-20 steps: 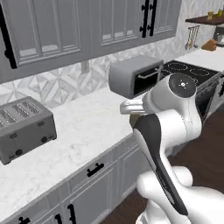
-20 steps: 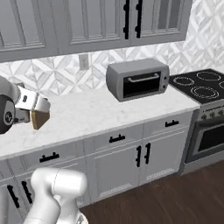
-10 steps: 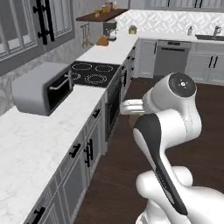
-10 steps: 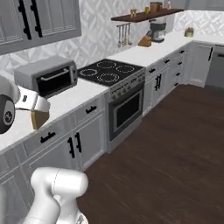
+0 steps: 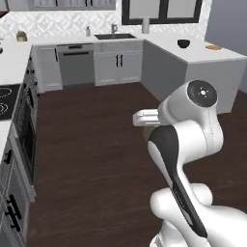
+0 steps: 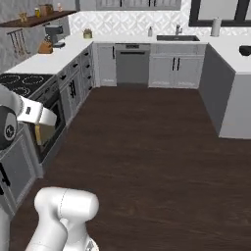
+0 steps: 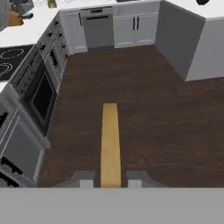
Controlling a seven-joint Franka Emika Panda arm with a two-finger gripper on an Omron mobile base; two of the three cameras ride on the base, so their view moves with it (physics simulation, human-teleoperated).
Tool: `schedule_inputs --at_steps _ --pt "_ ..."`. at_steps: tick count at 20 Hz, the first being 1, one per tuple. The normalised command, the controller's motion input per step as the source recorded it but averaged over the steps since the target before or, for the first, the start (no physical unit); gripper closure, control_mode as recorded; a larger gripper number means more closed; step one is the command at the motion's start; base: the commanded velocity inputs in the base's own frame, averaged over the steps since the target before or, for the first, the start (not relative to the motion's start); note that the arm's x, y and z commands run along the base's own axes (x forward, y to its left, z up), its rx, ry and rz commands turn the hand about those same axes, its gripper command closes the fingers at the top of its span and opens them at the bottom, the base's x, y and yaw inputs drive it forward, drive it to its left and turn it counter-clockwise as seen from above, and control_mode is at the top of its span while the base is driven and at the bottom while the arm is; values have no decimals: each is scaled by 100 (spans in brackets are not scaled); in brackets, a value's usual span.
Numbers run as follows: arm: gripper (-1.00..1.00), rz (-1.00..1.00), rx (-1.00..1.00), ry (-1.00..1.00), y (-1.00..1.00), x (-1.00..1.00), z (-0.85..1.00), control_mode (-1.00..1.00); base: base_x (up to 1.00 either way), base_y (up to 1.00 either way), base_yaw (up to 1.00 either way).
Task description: Start the toaster. Once the lever pops up, take the bread to the plate on the dining counter.
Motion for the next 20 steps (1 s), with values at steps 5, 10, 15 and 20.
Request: schedule_inputs --at_steps 5,10,15,20 --pt "100 0 0 0 0 0 0 100 85 -1 -63" --pt "100 0 0 0 0 0 0 100 100 32 -49" --pt "100 0 0 0 0 0 0 100 100 37 -44" --pt "100 0 0 0 0 0 0 100 100 31 -42"
